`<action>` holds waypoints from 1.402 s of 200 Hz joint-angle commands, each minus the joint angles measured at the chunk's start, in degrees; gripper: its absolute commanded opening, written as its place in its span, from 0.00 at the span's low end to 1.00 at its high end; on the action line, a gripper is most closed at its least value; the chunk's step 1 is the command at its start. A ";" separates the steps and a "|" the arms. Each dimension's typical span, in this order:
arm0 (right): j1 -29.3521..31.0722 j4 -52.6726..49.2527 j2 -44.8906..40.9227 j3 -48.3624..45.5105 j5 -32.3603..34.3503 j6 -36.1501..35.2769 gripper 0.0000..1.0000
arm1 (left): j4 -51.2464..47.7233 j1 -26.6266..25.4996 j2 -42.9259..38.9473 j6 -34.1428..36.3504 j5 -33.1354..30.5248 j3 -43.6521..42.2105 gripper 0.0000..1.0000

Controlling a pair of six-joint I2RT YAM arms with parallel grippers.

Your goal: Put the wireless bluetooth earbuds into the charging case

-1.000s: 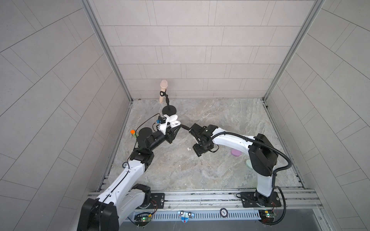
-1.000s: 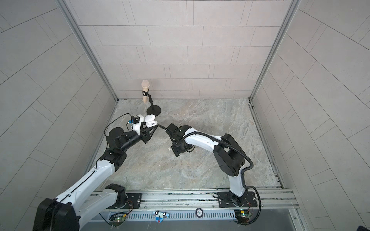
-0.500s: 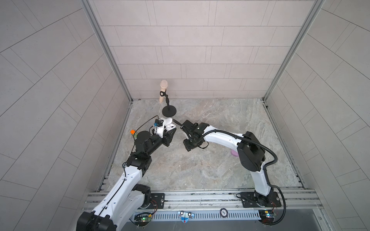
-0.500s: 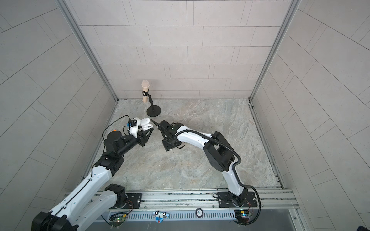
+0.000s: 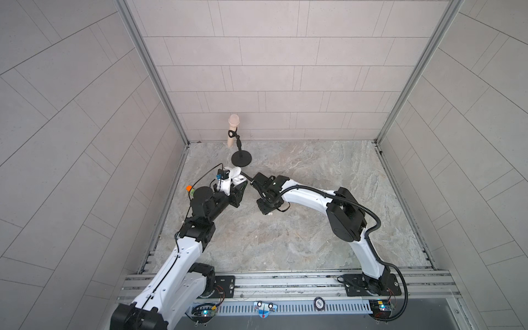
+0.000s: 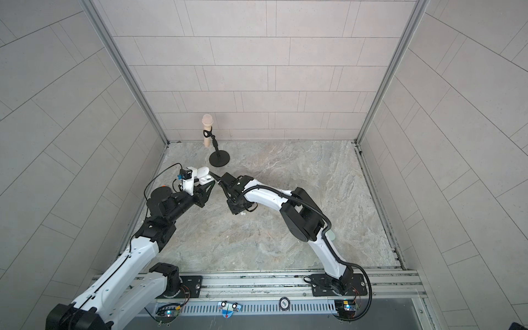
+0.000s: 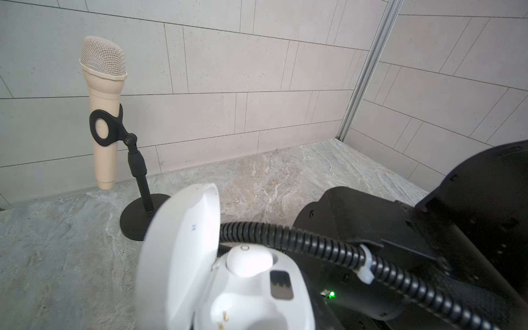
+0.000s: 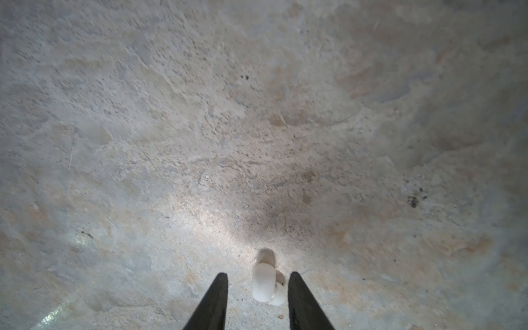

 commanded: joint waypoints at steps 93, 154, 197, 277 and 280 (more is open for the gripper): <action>0.48 -0.71 1.65 -0.14 0.84 1.29 0.34 | 0.80 1.79 -0.25 0.82 -3.52 0.94 0.25; 0.66 -1.20 2.24 -0.45 1.48 1.45 0.30 | 1.09 2.12 -0.50 0.66 -2.98 0.83 0.25; 0.98 -1.59 3.28 -0.66 1.72 1.46 0.28 | 1.44 2.17 -0.44 0.25 -2.88 0.55 0.25; 1.26 -1.85 2.88 -2.33 3.86 1.99 0.20 | 1.88 2.17 -0.24 0.04 -2.50 0.51 0.25; 1.26 -1.96 2.80 -2.34 3.97 1.98 0.19 | 1.88 2.16 -0.24 0.04 -2.46 0.48 0.25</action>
